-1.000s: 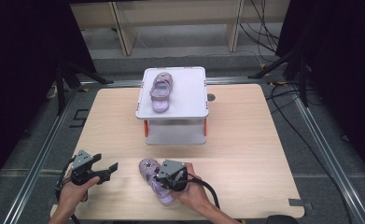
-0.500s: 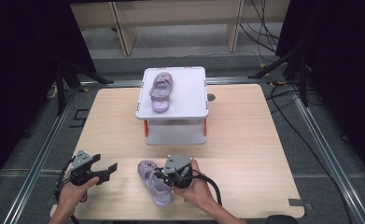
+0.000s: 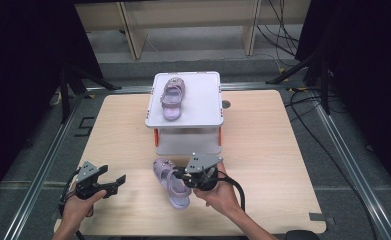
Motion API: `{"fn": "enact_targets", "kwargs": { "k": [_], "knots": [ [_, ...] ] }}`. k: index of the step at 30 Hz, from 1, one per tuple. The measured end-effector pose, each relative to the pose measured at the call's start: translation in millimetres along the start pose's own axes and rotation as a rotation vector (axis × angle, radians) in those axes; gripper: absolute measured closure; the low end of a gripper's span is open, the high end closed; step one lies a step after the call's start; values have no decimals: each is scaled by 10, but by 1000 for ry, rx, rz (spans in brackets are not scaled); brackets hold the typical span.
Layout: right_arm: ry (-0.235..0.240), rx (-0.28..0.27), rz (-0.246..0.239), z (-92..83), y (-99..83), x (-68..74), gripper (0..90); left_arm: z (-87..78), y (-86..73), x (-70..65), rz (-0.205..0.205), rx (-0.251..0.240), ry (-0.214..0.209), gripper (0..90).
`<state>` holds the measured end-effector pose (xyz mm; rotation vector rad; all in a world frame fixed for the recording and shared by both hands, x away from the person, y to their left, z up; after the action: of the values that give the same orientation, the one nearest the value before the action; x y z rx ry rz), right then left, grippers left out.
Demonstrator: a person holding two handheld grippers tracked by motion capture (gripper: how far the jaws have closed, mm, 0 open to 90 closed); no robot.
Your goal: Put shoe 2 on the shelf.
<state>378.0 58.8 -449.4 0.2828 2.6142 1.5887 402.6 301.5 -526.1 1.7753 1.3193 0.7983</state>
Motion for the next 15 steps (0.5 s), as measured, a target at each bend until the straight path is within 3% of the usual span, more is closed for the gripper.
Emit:
{"fn": "enact_targets", "kwargs": {
  "k": [7, 8, 10, 15],
  "knots": [
    [-36, -20, -15, -286, 128, -128, 838, 9, -8, -2, 1, 5, 2, 157],
    [-34, -20, 16, -325, 135, -118, 838, 10, -6, -2, -2, 3, 1, 157],
    [-47, -31, -23, -404, 195, -172, 838, 8, -11, 3, -1, 7, -1, 157],
    [-49, -44, -15, -597, 301, -227, 837, 3, -10, 13, -2, 7, 3, 157]
  ]
}}
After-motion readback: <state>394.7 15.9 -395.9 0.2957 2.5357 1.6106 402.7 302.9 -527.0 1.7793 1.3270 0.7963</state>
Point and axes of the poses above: each handheld gripper's, and its own axes: z roughly forward along the jaws, y roughly out of its top, x roughly to its left, the point moved 10 cm from there along z, roughly forward along the jaws, and after that the axes turned 13 degrees about y, right-handed, at the moved point
